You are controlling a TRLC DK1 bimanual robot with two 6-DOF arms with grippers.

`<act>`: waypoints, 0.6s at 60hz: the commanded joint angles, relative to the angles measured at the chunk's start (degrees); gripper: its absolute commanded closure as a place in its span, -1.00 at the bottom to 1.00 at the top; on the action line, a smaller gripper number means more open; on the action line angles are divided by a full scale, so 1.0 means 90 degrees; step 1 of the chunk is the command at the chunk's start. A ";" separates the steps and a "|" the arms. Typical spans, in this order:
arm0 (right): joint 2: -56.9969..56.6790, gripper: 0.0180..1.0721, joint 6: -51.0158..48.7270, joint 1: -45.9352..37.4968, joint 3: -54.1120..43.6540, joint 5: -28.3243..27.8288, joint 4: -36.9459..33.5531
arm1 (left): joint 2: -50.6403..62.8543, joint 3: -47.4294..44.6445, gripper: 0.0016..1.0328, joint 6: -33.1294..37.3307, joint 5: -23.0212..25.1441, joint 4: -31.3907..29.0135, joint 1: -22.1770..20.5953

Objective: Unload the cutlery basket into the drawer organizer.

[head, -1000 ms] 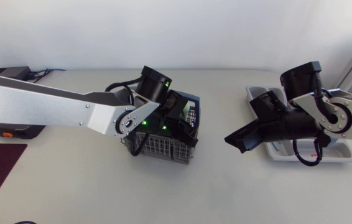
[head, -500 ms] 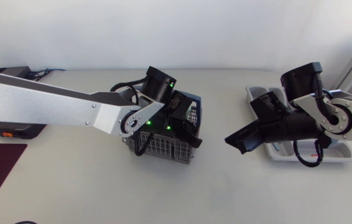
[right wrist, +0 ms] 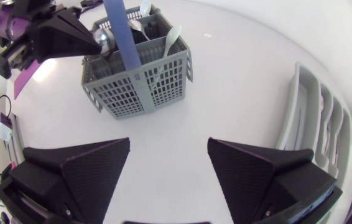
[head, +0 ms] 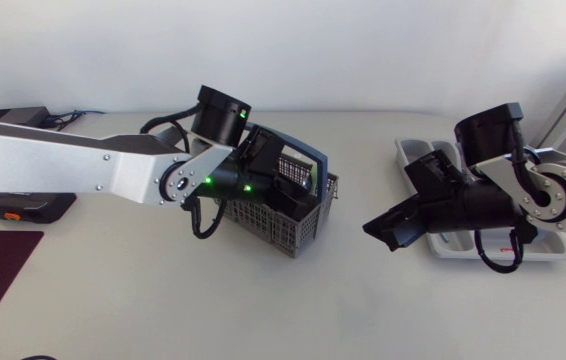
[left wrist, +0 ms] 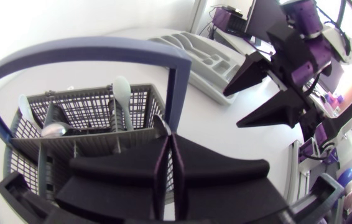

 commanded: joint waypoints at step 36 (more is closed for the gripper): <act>-0.1304 -0.71 -0.0192 0.0377 -0.0289 -0.0224 0.0056 | -0.1653 0.0258 0.93 -0.1401 0.2240 -0.0171 0.1104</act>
